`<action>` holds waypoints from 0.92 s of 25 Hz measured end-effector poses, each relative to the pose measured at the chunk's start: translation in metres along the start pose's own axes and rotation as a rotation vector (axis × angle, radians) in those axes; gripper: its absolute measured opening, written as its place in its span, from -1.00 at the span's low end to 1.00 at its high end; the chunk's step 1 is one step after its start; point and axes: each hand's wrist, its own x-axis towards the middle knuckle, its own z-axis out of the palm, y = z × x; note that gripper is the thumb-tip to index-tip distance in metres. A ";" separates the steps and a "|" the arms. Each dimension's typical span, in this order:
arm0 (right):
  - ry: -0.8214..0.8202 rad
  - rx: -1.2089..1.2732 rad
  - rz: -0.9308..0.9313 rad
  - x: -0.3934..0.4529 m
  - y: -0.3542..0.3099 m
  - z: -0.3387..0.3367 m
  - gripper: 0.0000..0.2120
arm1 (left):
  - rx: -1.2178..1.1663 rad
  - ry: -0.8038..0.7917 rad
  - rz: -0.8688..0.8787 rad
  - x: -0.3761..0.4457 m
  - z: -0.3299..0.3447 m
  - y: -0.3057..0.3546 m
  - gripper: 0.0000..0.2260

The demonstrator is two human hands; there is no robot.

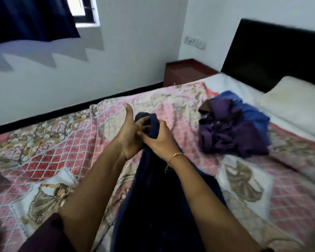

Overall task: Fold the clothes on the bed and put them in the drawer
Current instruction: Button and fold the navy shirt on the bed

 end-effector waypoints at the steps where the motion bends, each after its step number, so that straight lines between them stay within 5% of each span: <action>1: 0.048 0.001 0.014 -0.006 -0.018 -0.024 -0.55 | 0.029 -0.052 -0.005 -0.010 0.023 0.012 -0.17; 4: 0.129 -0.143 -0.031 -0.027 -0.080 -0.104 -0.89 | 0.265 -0.125 0.113 -0.056 0.090 0.053 -0.55; 6: 0.167 -0.214 -0.124 -0.041 -0.124 -0.147 -0.82 | 0.473 0.048 0.360 -0.085 0.121 0.074 -0.87; 9: 0.222 -0.168 -0.189 -0.065 -0.184 -0.196 -0.65 | 0.610 0.240 0.609 -0.109 0.147 0.085 -0.67; 13: 0.245 -0.154 -0.295 -0.082 -0.258 -0.244 -0.72 | 0.805 0.389 0.687 -0.125 0.183 0.090 -0.52; 16: 0.293 -0.165 -0.378 -0.083 -0.314 -0.265 -0.78 | 0.479 0.480 0.591 -0.132 0.209 0.109 -0.70; 17: 0.312 -0.160 -0.415 -0.083 -0.333 -0.270 -0.80 | 0.407 0.490 0.534 -0.130 0.214 0.119 -0.63; 20: 0.387 -0.147 -0.529 -0.082 -0.385 -0.288 -0.85 | 0.317 0.351 0.463 -0.126 0.217 0.150 -0.33; 23: 0.430 -0.161 -0.604 -0.080 -0.418 -0.303 -0.86 | 0.366 0.178 0.483 -0.124 0.205 0.171 -0.57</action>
